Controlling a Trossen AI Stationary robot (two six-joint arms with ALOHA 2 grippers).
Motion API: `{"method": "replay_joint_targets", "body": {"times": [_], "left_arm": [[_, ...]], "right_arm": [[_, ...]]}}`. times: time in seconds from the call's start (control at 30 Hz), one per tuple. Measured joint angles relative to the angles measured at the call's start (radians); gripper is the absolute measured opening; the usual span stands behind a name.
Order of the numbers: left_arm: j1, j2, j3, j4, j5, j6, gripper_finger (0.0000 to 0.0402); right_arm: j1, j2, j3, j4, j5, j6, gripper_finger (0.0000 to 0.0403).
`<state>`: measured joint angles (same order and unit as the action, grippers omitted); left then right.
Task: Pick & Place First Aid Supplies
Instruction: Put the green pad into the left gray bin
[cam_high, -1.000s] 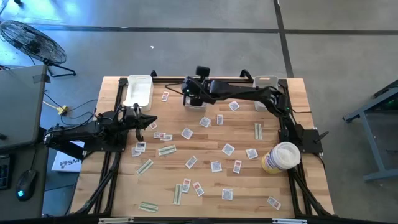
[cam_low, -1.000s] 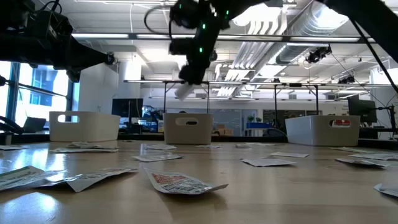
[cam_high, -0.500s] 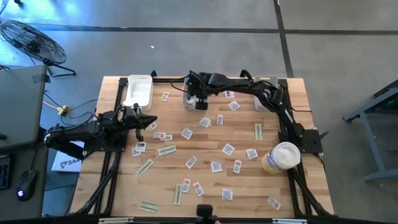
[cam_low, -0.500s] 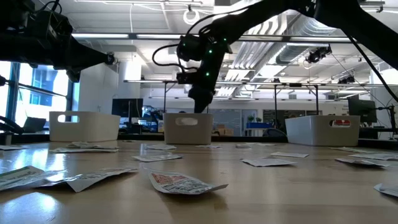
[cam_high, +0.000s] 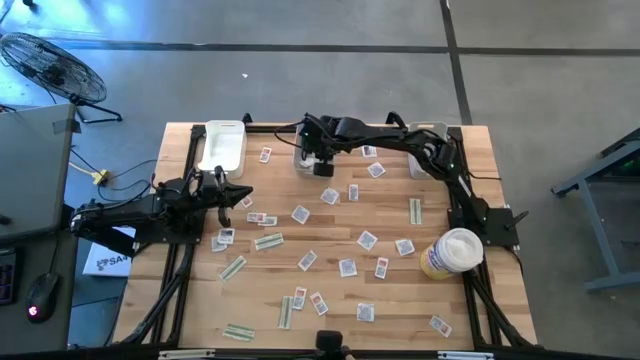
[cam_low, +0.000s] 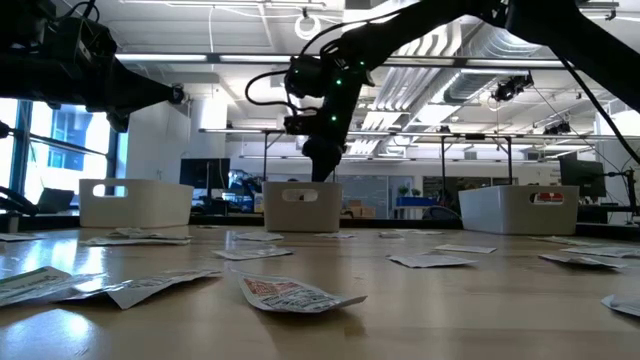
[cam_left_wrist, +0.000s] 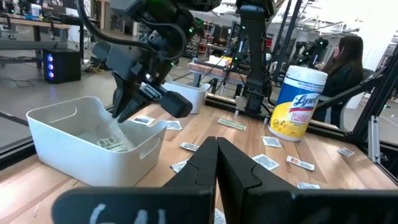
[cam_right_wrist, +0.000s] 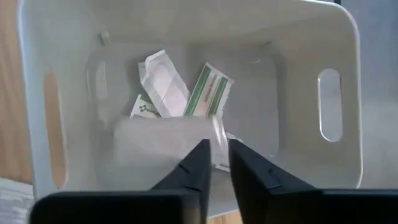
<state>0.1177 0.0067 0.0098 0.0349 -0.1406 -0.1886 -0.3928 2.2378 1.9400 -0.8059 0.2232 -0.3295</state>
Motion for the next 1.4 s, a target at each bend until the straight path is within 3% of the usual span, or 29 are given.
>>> {"method": "replay_joint_targets", "body": {"times": [0.13,0.27,0.47,0.57,0.7,0.93,1.13,1.4], "left_arm": [[0.0,0.0,0.0,0.0,0.0,0.0,0.0001],[0.0,0.0,0.0,0.0,0.0,0.0,0.0001],[0.0,0.0,0.0,0.0,0.0,0.0,0.0001],[0.0,0.0,0.0,0.0,-0.001,0.0,0.0001],[0.0,0.0,0.0,0.0,-0.002,0.0,0.0001],[0.0,0.0,0.0,0.0,-0.001,0.0,0.0001],[0.0,0.0,0.0,0.0,-0.001,0.0,0.0001],[0.0,0.0,0.0,0.0,-0.001,0.0,0.0001]], "right_arm": [[0.017,-0.001,0.047,-0.077,0.01,0.04,0.0101],[0.057,-0.001,0.182,-0.265,0.022,0.07,0.0133],[0.185,-0.005,0.397,-0.663,0.062,0.199,0.0146],[0.262,-0.016,0.402,-0.764,0.074,0.29,0.0144],[0.354,-0.08,0.248,-0.744,-0.012,0.376,0.0143],[0.455,-0.201,-0.145,-0.759,-0.033,0.544,0.0142],[0.441,-0.309,-0.468,-0.718,-0.169,0.676,0.0142],[0.353,-0.356,-0.763,-0.611,-0.316,0.771,0.0135]]}}
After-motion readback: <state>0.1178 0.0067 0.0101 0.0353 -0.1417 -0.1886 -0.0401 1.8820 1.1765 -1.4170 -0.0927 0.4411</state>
